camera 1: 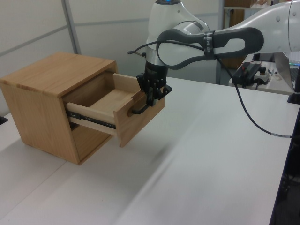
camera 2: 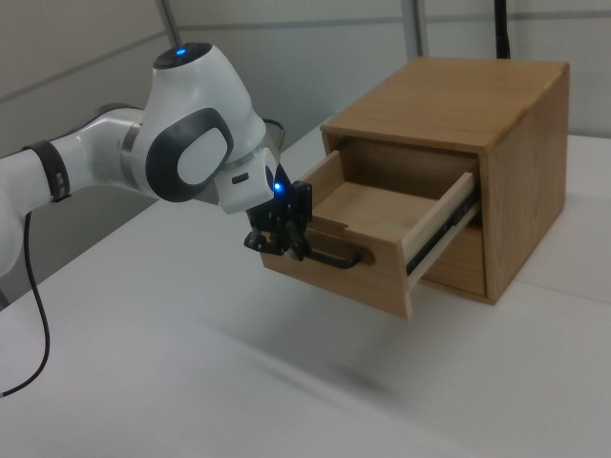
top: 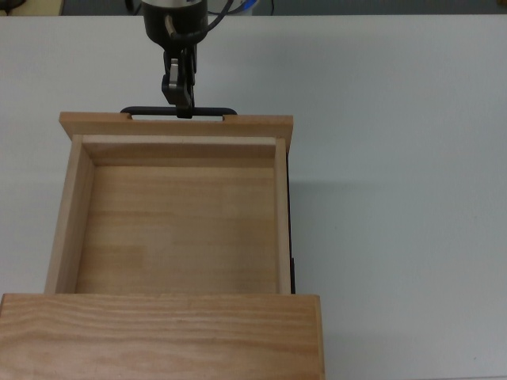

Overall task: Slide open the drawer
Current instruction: 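Pull the handle outward, sliding the upper drawer out of the cabinet, then open the gripper and release the drawer handle, lifting away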

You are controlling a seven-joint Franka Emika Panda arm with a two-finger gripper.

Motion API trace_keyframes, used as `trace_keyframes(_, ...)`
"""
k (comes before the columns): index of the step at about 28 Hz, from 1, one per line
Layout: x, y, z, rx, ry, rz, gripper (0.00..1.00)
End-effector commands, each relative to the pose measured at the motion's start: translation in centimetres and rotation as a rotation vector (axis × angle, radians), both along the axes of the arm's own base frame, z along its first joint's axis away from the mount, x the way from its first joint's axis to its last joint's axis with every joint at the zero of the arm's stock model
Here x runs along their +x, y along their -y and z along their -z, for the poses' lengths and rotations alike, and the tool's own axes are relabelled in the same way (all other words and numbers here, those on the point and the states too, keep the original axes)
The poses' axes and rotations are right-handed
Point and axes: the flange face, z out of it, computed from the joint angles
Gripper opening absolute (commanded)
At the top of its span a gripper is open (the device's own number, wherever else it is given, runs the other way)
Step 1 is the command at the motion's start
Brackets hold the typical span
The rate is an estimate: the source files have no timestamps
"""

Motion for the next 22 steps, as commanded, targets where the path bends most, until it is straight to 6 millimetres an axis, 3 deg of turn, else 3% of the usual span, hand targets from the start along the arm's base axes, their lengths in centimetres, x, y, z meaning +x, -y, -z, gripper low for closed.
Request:
trace_keyframes(1, -1.7, 0.7, -0.3, -0.021, -0.044, 0.002, 0.0)
trace_keyframes(10, -2.6, 0.6, -1.9, -0.022, -0.101, 0.011, 0.01)
trace_keyframes(12, -2.8, 0.6, -2.4, -0.022, -0.102, 0.014, 0.1)
trace_keyframes(15, -2.9, 0.3, -2.8, -0.031, -0.095, 0.005, 0.32)
trace_keyframes(18, -2.9, 0.0, -3.0, -0.049, -0.089, -0.008, 0.41)
trace_keyframes(20, -3.0, 0.1, -3.3, -0.06, -0.088, -0.012, 0.59)
trace_keyframes(22, -3.3, 0.1, -3.6, -0.071, -0.082, -0.027, 0.61)
